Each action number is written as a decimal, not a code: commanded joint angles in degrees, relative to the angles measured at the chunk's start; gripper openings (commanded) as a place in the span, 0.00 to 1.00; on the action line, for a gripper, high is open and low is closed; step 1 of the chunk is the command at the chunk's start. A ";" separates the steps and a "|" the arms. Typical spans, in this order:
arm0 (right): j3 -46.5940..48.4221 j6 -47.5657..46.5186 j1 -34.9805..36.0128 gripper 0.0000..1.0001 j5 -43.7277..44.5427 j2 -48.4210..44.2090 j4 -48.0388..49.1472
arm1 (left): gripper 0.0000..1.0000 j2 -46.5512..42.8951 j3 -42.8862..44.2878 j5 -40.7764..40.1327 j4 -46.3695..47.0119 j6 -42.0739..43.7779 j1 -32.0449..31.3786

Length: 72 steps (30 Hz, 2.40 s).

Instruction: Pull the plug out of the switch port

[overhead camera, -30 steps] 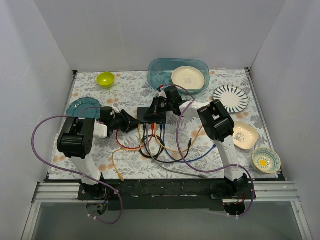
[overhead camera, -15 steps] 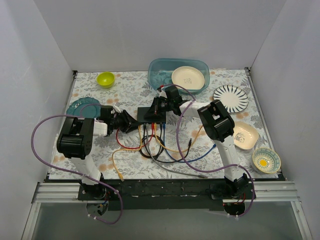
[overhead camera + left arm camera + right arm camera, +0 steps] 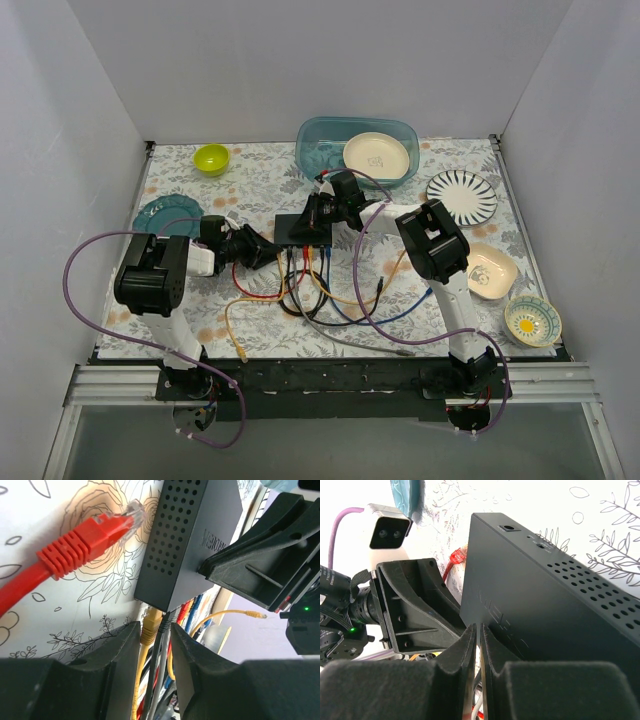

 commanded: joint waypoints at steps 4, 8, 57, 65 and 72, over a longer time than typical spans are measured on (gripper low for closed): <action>-0.73 -1.56 -0.47 0.15 0.60 0.25 -2.07 | 0.32 2.93 2.31 -7.56 -8.19 0.50 0.24; -0.73 -1.65 -0.56 0.15 0.42 0.25 -2.16 | 0.32 3.02 1.78 -8.26 -8.98 0.24 1.56; 0.32 -2.00 -1.17 0.14 0.68 1.13 -3.56 | 0.33 7.32 6.97 -5.98 -16.54 11.32 -1.16; 0.32 -2.44 -1.26 0.13 0.51 1.04 -4.09 | 0.33 7.15 6.62 -4.58 -16.98 12.46 -1.16; 0.14 -2.97 -1.61 0.13 0.25 1.04 -4.27 | 0.27 8.29 7.23 -2.12 -16.63 13.60 -1.07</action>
